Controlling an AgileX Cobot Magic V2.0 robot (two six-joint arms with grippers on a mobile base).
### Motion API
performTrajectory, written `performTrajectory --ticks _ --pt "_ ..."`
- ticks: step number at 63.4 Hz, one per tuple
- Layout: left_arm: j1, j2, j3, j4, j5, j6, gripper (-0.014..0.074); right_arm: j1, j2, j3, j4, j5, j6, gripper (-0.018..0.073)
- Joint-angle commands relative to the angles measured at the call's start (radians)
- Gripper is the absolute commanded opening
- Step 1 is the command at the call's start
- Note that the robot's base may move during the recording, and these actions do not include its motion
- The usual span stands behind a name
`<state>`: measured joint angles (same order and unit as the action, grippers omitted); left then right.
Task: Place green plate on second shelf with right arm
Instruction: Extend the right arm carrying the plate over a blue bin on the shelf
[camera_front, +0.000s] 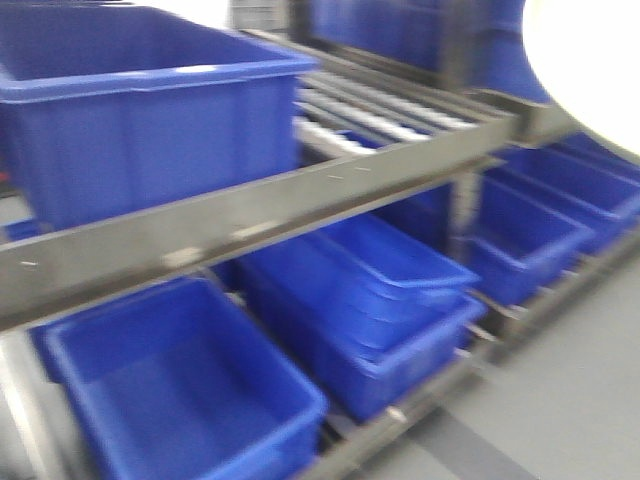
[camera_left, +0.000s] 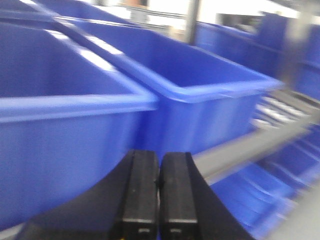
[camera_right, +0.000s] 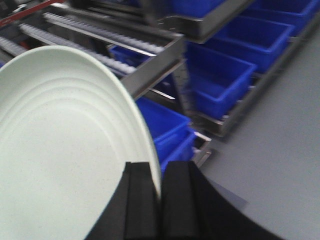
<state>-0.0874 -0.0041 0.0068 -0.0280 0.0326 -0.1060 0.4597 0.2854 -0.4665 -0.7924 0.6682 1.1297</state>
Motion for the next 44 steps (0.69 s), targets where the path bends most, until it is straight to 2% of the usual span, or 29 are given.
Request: performTrajectory --ticks 1,44 --pt "-0.007 -0.016 0.041 -0.008 -0.089 -0.003 0.0130 -0.007 0.007 -0.032 -0.056 -0.077 0.007 0.0048" --pt "-0.005 -0.016 0.041 -0.008 -0.089 -0.003 0.0130 -0.007 0.005 -0.032 -0.056 -0.075 0.007 0.0048"
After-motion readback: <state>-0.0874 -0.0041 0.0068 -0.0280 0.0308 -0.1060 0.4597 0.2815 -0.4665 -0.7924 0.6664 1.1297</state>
